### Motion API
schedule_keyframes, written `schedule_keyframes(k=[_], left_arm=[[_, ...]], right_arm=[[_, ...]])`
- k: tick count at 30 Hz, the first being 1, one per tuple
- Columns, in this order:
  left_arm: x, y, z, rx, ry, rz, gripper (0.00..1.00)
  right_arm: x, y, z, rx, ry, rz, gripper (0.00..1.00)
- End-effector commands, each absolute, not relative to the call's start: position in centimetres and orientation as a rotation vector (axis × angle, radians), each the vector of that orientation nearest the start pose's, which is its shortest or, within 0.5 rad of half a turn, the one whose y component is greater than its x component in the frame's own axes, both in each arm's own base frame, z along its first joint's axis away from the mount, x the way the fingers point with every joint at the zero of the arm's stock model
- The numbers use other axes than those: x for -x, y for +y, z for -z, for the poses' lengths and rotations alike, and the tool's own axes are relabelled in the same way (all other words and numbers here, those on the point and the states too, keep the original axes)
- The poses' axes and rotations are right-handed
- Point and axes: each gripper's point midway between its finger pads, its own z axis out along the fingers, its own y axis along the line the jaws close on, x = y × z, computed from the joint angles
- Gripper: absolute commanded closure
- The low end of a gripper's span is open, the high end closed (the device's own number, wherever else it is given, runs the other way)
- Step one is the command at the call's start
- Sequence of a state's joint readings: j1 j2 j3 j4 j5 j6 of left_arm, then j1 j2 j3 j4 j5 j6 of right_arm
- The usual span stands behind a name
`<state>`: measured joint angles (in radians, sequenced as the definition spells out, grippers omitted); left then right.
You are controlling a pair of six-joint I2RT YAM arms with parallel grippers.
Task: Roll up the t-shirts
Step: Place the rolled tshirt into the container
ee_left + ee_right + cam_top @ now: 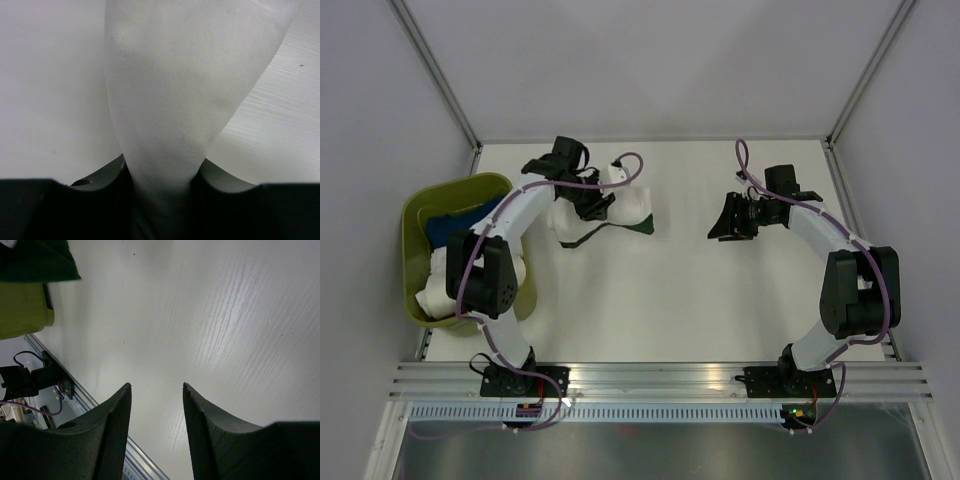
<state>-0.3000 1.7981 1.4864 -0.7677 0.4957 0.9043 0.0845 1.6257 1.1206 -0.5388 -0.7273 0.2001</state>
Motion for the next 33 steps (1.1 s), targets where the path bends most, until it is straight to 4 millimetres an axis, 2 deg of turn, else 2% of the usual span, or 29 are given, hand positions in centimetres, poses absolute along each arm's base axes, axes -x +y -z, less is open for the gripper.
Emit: schedule_keyframes(k=[1, 2, 3, 5, 6, 8, 9, 11, 12, 14, 15, 17, 18, 20, 21, 23, 25, 27, 30, 33], left_arm=[[-41.3, -16.3, -18.0, -1.398, 1.944, 0.447, 0.98], [-42.0, -15.5, -19.0, -1.379, 1.937, 0.422, 0.98], [-43.5, -13.8, -21.1, -1.323, 1.923, 0.366, 0.98], [-44.8, -11.7, -23.7, -1.259, 1.904, 0.302, 0.98], [-45.9, -9.3, -25.9, -1.193, 1.894, 0.234, 0.98], [-46.5, -6.7, -28.3, -1.139, 1.878, 0.146, 0.98], [-47.0, -3.6, -29.5, -1.114, 1.882, 0.032, 0.98], [-46.7, -1.4, -30.6, -1.116, 1.878, -0.074, 0.98], [-46.4, 0.7, -31.6, -1.107, 1.876, -0.156, 0.98], [-45.7, 2.8, -32.5, -1.091, 1.88, -0.21, 0.98], [-44.9, 4.7, -33.1, -1.073, 1.888, -0.249, 0.98], [-44.2, 6.9, -32.8, -1.051, 1.922, -0.281, 0.98], [-43.5, 8.5, -31.5, -1.046, 1.968, -0.287, 0.98], [-42.5, 9.7, -30.6, -1.069, 1.995, -0.318, 0.98], [-41.8, 11.0, -29.6, -1.049, 2.029, -0.321, 0.98], [-41.3, 12.0, -29.5, -1.02, 2.036, -0.32, 0.98], [-40.9, 13.8, -28.3, -1.003, 2.07, -0.332, 0.98], [-40.3, 15.5, -26.1, -1.017, 2.112, -0.352, 0.98], [-40.4, 17.7, -24.3, -1.005, 2.127, -0.393, 0.98], [-40.7, 18.7, -23.1, -1.031, 2.125, -0.42, 0.98]], right_arm=[[-33.0, 14.7, -12.4, 0.132, 2.519, -1.035, 0.49], [-32.9, 14.8, -12.3, 0.135, 2.52, -1.037, 0.49], [-32.9, 14.7, -12.3, 0.135, 2.519, -1.033, 0.49], [-32.7, 14.6, -11.9, 0.132, 2.527, -1.035, 0.49], [-32.6, 14.7, -11.8, 0.138, 2.527, -1.037, 0.49], [-32.3, 14.7, -11.4, 0.13, 2.535, -1.045, 0.49], [-32.3, 14.7, -11.2, 0.128, 2.535, -1.048, 0.49], [-32.1, 14.7, -10.9, 0.123, 2.543, -1.055, 0.49], [-32.0, 14.7, -10.8, 0.123, 2.543, -1.059, 0.49], [-32.0, 14.8, -10.7, 0.117, 2.547, -1.067, 0.49], [-32.0, 14.8, -10.7, 0.118, 2.546, -1.069, 0.49], [-32.2, 14.9, -10.7, 0.11, 2.543, -1.073, 0.49], [-32.2, 14.9, -10.7, 0.106, 2.541, -1.074, 0.49], [-32.3, 15.0, -10.8, 0.098, 2.538, -1.079, 0.49], [-32.4, 15.0, -10.8, 0.095, 2.538, -1.082, 0.49], [-32.3, 15.0, -10.8, 0.089, 2.541, -1.086, 0.49], [-32.3, 15.0, -10.7, 0.086, 2.543, -1.087, 0.49], [-32.2, 15.0, -10.8, 0.084, 2.543, -1.087, 0.49], [-32.1, 15.0, -10.8, 0.083, 2.544, -1.083, 0.49], [-31.8, 14.9, -10.7, 0.081, 2.55, -1.082, 0.49]])
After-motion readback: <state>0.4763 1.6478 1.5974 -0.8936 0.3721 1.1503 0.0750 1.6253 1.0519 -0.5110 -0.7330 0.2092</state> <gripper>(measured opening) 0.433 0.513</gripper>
